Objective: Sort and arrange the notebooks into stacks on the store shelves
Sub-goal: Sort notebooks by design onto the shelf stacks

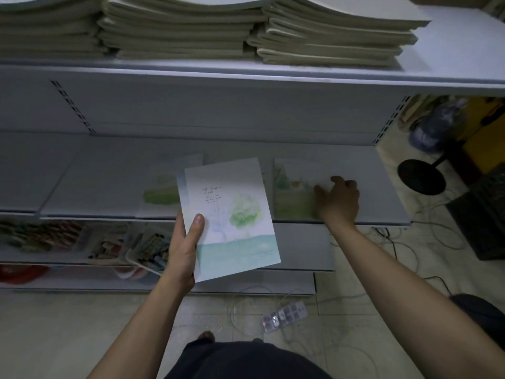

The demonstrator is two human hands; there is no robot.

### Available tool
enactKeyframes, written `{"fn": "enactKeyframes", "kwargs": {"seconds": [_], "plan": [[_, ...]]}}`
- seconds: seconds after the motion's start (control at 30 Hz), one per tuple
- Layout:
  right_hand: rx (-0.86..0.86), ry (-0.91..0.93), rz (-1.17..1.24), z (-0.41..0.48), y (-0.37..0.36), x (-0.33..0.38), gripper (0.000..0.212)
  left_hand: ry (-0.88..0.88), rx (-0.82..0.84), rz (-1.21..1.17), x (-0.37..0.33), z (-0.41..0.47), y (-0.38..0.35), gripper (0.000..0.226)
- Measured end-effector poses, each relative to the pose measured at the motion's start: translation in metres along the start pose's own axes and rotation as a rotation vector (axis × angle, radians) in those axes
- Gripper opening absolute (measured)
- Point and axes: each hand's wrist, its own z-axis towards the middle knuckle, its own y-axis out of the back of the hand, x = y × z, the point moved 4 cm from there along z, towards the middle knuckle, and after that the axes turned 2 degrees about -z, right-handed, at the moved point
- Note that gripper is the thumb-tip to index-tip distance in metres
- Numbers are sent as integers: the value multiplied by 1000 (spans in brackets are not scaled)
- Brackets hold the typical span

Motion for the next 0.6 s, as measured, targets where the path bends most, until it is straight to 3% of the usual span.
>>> {"fn": "enactKeyframes", "kwargs": {"seconds": [0.07, 0.13, 0.23, 0.37, 0.47, 0.6], "plan": [[-11, 53, 231, -28, 12, 11, 29, 14, 10, 3, 0, 0, -2, 93], [73, 69, 522, -68, 19, 25, 8, 26, 34, 7, 0, 0, -5, 104], [238, 71, 807, -129, 20, 43, 5, 25, 107, 18, -3, 2, -10, 103], [256, 96, 811, -168, 21, 55, 31, 42, 176, 38, -4, 2, -19, 82], [207, 88, 763, -173, 26, 52, 25, 27, 184, 82, -6, 2, -24, 90], [178, 50, 753, -174, 28, 37, 19, 28, 206, 131, -2, 3, -27, 74]]}}
